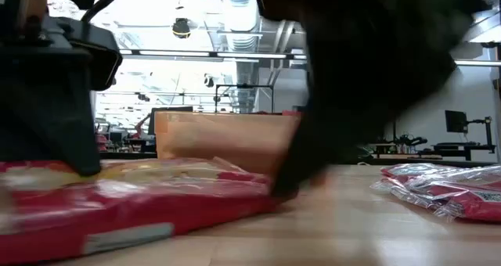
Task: Sort popcorn bags into baskets
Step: Put the red popcorn bag into the orange bin
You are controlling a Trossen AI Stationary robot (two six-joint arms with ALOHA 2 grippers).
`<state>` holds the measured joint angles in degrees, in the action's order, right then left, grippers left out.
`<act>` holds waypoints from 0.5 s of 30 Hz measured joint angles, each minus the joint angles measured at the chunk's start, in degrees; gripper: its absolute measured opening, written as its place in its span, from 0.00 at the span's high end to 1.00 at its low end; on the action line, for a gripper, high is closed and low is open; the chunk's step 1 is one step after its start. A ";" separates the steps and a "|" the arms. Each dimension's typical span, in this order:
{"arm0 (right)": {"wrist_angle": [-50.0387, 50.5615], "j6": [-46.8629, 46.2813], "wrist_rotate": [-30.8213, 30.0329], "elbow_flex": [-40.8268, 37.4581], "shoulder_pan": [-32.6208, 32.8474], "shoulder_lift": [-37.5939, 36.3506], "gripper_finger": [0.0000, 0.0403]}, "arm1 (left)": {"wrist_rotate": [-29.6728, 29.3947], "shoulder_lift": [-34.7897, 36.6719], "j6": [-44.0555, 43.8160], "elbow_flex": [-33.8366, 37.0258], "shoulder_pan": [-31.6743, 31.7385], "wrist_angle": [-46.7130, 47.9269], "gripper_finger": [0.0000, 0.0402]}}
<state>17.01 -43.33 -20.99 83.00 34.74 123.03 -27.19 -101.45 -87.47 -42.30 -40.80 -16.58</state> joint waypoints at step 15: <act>-5.72 2.24 2.81 0.04 -3.09 2.84 0.84 | 3.77 0.02 -2.19 0.00 0.20 -2.68 0.47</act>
<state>11.29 -41.10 -18.18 83.04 31.66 125.87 -23.42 -101.43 -89.66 -42.30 -40.60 -19.26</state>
